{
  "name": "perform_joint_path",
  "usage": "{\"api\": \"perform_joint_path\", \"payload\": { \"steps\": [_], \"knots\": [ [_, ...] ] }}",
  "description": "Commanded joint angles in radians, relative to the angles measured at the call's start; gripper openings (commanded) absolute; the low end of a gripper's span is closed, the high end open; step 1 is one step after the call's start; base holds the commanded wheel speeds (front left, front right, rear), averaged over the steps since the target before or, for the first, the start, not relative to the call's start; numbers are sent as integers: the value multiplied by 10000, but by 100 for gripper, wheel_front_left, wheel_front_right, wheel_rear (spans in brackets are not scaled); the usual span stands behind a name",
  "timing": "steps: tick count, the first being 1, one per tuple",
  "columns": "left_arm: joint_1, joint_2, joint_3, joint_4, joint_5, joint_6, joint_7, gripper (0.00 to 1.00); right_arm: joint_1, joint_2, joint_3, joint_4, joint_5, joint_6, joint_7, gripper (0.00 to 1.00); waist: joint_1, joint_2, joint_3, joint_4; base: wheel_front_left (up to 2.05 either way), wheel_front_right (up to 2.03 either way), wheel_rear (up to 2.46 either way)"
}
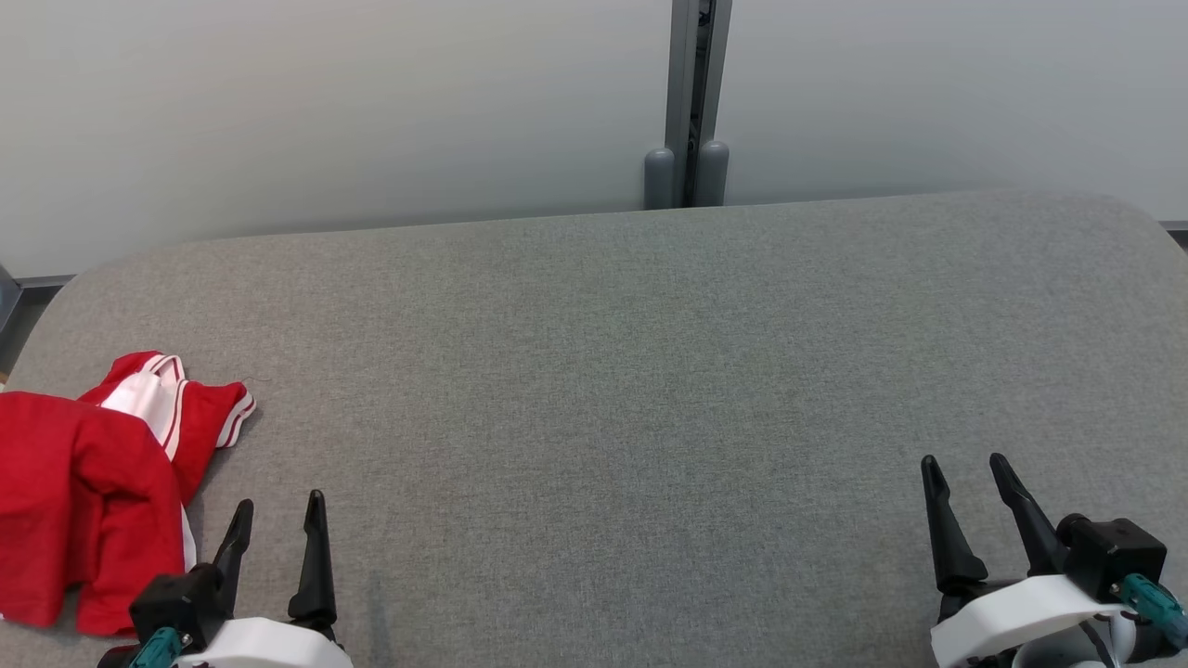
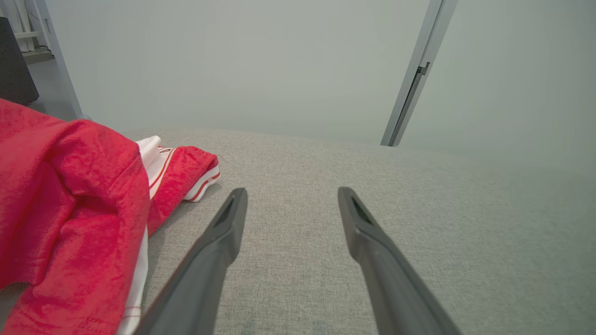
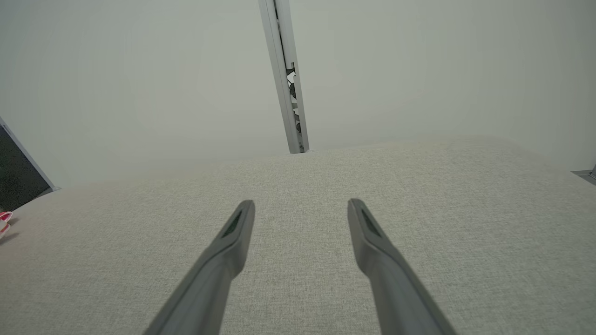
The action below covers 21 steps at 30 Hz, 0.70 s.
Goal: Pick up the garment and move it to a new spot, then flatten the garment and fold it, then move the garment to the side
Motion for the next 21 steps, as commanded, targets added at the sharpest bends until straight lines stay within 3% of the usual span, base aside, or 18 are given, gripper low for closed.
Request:
{"api": "perform_joint_path", "payload": {
  "steps": [1,21],
  "knots": [
    [19,66,34,-14,270,47,-105,100,-95,-57,-21,17,-231,18,-117,100,0,-1,-6,-2,0,0,0],
    [183,79,34,32,1597,191,-455,100,-76,10,-90,93,-1582,20,-484,100,0,-1,52,61,0,0,0]
  ]
}}
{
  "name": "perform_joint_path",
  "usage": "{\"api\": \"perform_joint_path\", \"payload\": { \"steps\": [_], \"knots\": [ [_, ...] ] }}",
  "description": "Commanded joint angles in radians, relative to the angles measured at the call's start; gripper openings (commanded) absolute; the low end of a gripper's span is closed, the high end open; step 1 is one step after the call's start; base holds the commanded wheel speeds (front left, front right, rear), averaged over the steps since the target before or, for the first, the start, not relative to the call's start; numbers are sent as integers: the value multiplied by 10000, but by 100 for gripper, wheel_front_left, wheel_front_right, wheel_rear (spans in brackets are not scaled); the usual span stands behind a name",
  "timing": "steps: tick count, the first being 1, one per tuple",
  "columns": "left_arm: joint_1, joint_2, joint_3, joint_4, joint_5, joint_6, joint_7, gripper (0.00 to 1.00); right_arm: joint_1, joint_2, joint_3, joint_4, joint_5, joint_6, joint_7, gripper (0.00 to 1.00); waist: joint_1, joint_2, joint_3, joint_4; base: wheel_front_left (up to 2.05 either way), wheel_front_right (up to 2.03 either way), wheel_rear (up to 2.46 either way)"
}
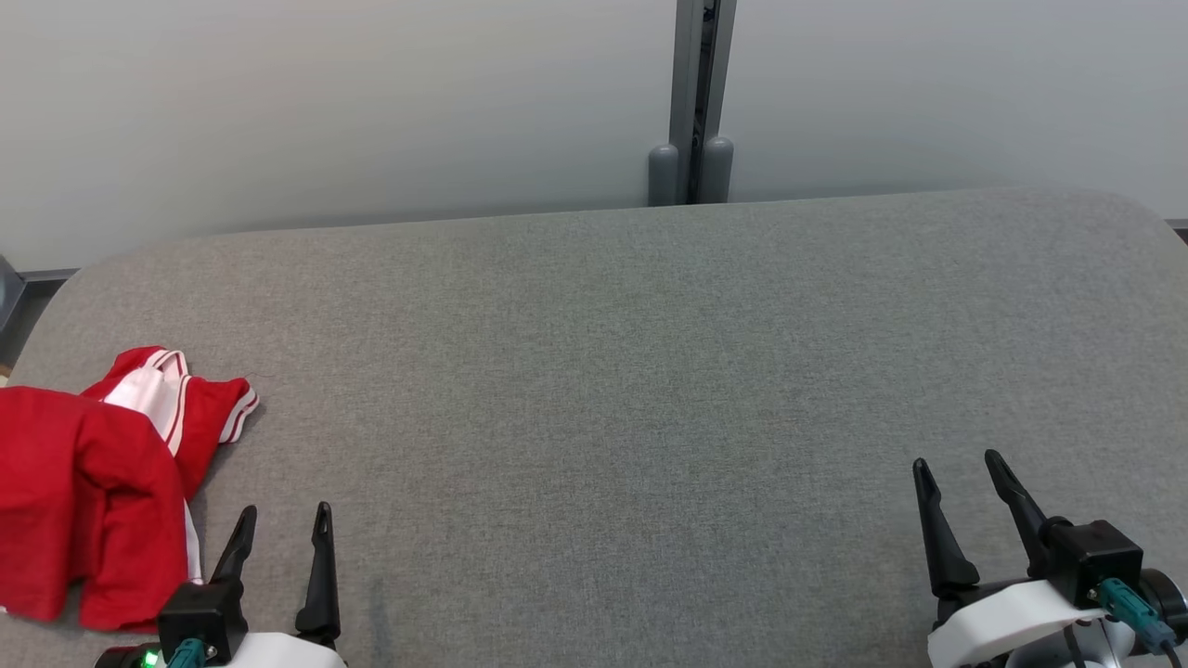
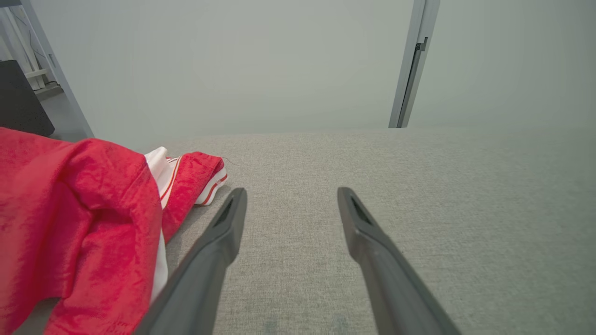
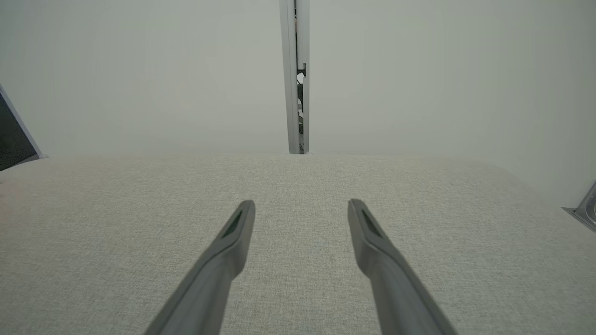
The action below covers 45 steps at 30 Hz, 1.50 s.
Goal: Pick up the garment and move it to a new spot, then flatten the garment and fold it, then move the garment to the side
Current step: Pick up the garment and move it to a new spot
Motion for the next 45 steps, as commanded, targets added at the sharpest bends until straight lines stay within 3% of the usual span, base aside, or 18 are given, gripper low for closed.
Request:
{"api": "perform_joint_path", "payload": {
  "steps": [1,8,31,37,45],
  "knots": [
    [33,58,24,5,86,60,-56,100,-38,-20,4,-23,-94,18,-88,100,0,0,13,40,0,0,0],
    [-20,53,140,151,22,165,-45,100,50,3,-39,134,4,17,-83,100,0,0,43,560,0,0,0],
    [153,52,1000,334,-52,208,-45,100,-233,30,825,433,174,10,-76,100,0,0,329,3278,0,0,0],
    [92,53,1116,345,-249,256,-45,100,-439,-11,1045,523,158,10,-77,100,0,0,528,3546,0,0,0],
    [-330,52,1077,627,-802,79,-45,100,-700,-196,1261,575,308,10,-77,100,0,0,985,3342,0,0,0]
  ]
}}
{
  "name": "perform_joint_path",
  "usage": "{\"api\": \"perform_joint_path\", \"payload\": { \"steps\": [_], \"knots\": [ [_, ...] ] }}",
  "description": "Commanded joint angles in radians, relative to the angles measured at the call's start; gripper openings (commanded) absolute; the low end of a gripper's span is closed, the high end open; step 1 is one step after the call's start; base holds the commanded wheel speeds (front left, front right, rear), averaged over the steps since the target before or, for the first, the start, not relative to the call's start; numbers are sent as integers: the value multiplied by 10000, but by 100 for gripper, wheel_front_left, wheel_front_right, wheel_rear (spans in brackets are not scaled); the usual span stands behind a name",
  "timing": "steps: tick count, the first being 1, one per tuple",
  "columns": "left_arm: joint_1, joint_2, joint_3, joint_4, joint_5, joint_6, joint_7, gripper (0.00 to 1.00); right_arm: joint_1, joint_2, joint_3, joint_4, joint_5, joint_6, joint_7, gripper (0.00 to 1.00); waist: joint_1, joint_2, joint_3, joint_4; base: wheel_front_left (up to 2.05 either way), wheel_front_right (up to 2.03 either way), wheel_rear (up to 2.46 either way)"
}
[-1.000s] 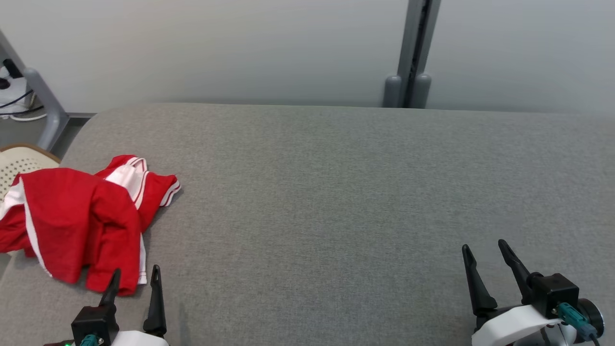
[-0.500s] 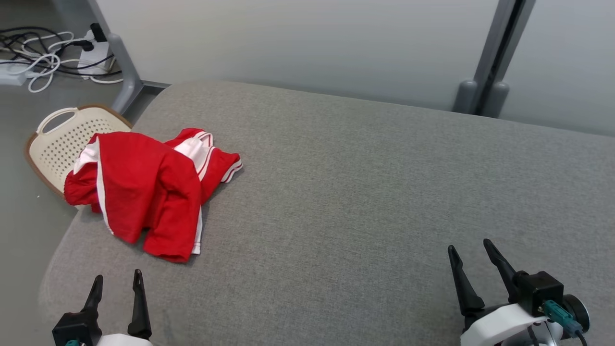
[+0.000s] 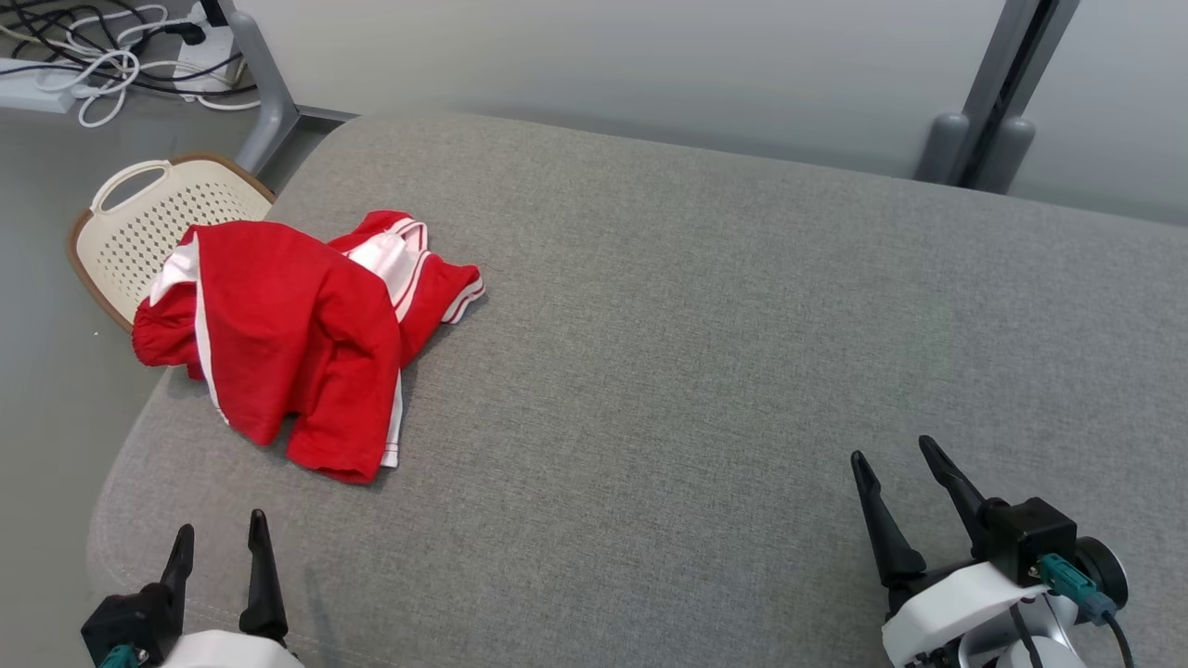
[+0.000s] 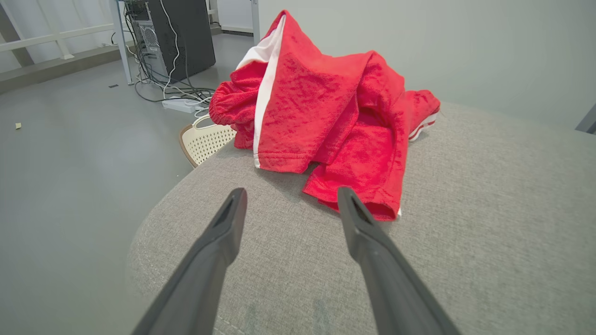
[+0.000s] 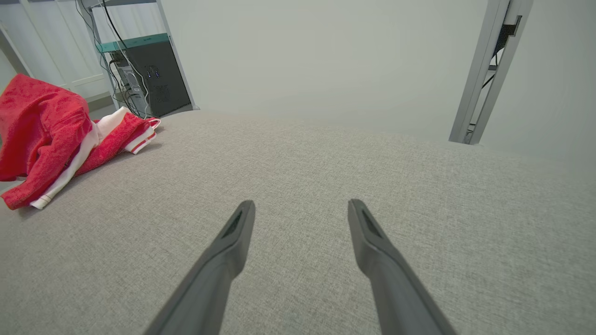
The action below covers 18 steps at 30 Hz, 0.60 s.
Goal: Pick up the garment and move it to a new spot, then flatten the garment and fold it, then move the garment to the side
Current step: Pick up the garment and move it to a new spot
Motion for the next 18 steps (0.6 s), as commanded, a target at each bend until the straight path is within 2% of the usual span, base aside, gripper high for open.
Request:
{"api": "perform_joint_path", "payload": {
  "steps": [1,5,10,13,18],
  "knots": [
    [-330,47,48,149,-92,-124,-22,100,-108,-132,21,40,87,1,-54,100,0,0,207,-143,0,0,0],
    [-1042,55,331,721,-152,-376,-24,100,-299,-296,150,30,153,1,-54,100,0,0,599,-362,0,0,0],
    [-2246,448,663,1524,90,-694,-24,100,-639,-593,346,-7,205,1,-53,100,0,0,1207,-715,0,0,0],
    [-2958,495,596,1840,319,-635,-22,100,-801,-745,440,-14,226,1,-54,100,0,0,1539,-887,0,0,0],
    [-4218,1127,658,3029,423,-773,-21,100,-1079,-869,551,-6,278,1,-53,100,0,0,2059,-1142,0,0,0]
  ]
}}
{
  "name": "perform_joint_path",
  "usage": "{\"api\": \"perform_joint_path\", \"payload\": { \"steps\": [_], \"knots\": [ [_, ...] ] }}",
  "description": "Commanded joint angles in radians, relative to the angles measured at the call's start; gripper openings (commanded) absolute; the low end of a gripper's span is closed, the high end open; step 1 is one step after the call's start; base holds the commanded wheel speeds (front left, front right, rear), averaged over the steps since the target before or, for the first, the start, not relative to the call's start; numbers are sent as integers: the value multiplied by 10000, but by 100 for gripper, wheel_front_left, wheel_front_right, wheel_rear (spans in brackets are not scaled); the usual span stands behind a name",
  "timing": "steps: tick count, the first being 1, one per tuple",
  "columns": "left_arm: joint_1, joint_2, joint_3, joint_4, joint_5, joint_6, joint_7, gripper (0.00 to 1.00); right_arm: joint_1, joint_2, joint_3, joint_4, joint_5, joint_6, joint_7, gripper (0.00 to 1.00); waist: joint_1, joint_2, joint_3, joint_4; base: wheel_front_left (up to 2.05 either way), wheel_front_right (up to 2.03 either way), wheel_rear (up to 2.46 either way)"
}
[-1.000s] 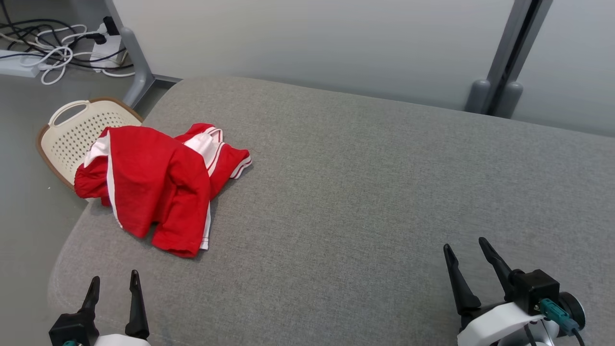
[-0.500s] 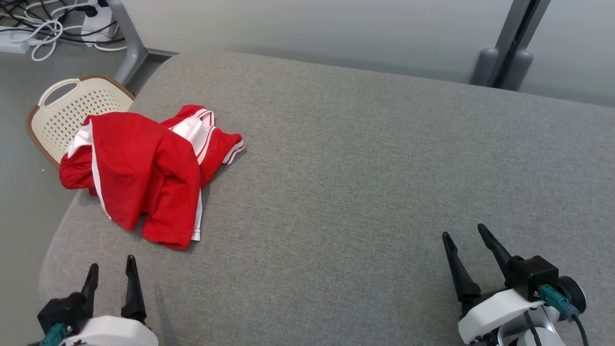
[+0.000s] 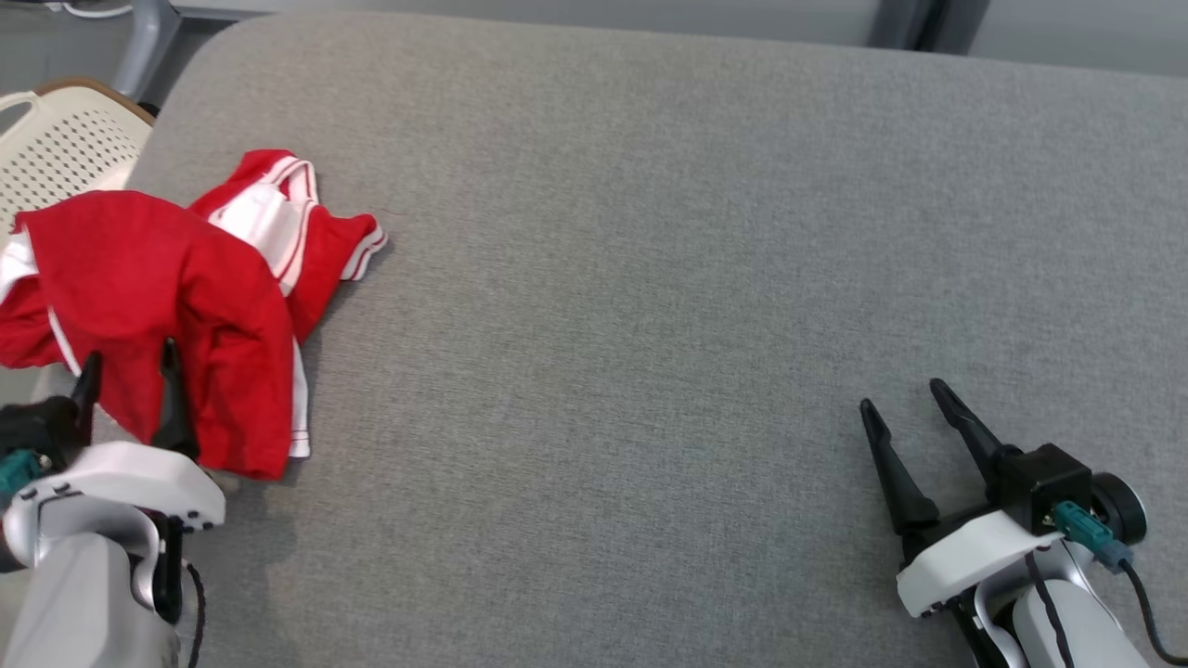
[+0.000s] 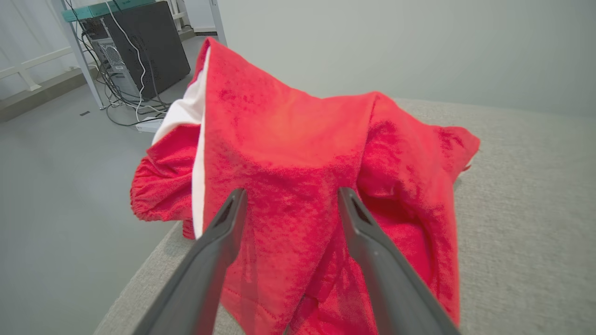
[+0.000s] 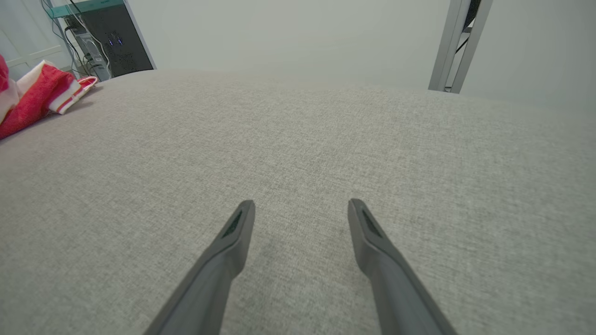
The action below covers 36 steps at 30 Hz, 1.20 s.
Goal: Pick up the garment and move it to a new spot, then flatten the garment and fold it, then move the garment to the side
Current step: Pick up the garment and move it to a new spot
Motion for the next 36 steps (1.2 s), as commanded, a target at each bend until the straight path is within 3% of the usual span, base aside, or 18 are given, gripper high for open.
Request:
{"api": "perform_joint_path", "payload": {
  "steps": [1,9,10,11,12,18,27,36],
  "knots": [
    [-487,144,29,520,-15,-95,-14,100,-208,-66,26,-4,80,1,-53,100,-1,0,325,-235,0,0,0],
    [-1784,649,-19,2457,76,146,-14,100,-460,0,212,178,184,-1,-53,100,-1,0,583,-551,0,0,0],
    [-1841,668,-11,2614,61,167,-13,87,-477,23,203,203,212,-1,-53,100,-1,0,572,-580,0,0,0],
    [-1894,696,-5,2713,43,169,-14,27,-478,47,194,214,239,-1,-53,100,-1,0,559,-605,0,0,0],
    [-1941,712,23,2861,-8,173,-14,0,-479,65,195,229,261,-1,-53,100,-1,0,534,-628,0,0,0],
    [-2144,790,42,3260,-140,68,-14,0,-364,189,111,300,322,1,-53,100,-1,0,249,-695,0,0,0],
    [-2401,1097,-324,2412,105,-185,-22,0,-111,458,105,367,492,1,-53,100,-1,0,-528,-939,0,0,0],
    [-2700,598,-1388,1044,329,-388,-23,0,338,691,104,398,619,-1,-53,100,-1,0,-1340,-1789,0,0,0]
  ]
}}
